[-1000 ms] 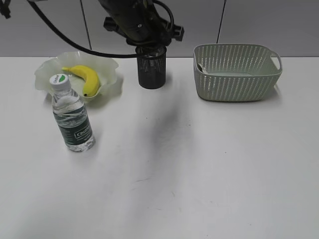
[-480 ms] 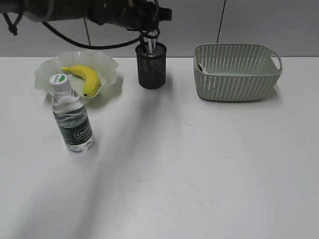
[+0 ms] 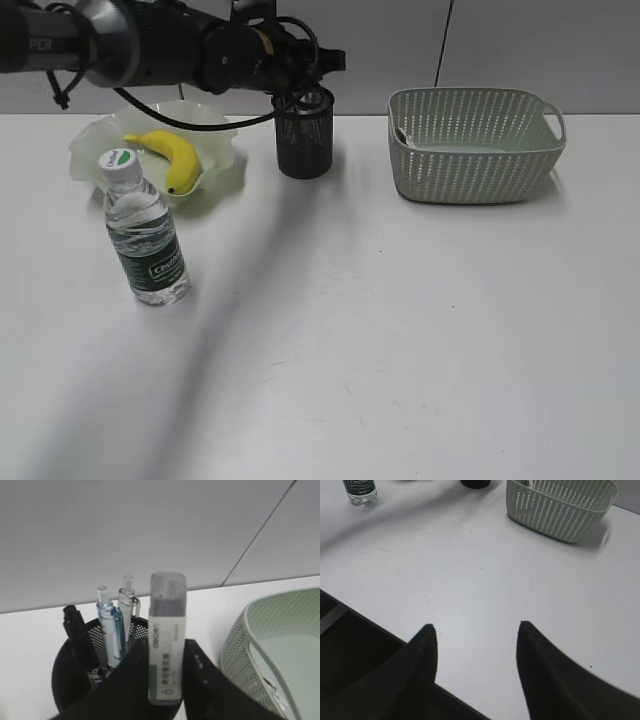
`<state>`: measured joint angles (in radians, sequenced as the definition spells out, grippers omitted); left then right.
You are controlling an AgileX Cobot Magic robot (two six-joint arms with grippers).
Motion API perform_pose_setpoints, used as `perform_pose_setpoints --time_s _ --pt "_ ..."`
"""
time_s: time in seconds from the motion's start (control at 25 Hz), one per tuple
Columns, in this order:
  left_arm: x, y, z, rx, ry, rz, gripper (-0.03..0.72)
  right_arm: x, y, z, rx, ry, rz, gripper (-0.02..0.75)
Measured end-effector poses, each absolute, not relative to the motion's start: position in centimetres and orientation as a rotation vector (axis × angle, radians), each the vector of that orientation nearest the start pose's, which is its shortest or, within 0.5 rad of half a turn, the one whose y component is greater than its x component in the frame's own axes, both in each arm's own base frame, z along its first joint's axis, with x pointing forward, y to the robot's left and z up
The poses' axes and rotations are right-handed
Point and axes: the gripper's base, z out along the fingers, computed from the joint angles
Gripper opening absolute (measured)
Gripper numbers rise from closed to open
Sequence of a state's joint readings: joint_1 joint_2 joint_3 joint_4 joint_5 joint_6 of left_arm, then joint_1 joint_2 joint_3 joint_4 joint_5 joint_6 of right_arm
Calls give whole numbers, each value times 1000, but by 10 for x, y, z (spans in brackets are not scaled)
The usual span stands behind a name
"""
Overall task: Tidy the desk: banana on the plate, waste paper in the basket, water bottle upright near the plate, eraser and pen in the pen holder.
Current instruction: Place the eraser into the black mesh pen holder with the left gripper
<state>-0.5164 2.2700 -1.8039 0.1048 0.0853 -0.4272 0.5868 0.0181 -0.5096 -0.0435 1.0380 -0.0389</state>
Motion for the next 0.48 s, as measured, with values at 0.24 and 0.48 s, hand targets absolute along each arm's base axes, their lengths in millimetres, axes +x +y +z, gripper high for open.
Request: perform_pose_setpoints --time_s 0.24,0.48 --pt "465 -263 201 195 2059 -516 396 0 -4 282 -627 1943 293 414" --pt "461 -261 214 194 2071 -506 464 0 -4 282 -627 1943 293 414"
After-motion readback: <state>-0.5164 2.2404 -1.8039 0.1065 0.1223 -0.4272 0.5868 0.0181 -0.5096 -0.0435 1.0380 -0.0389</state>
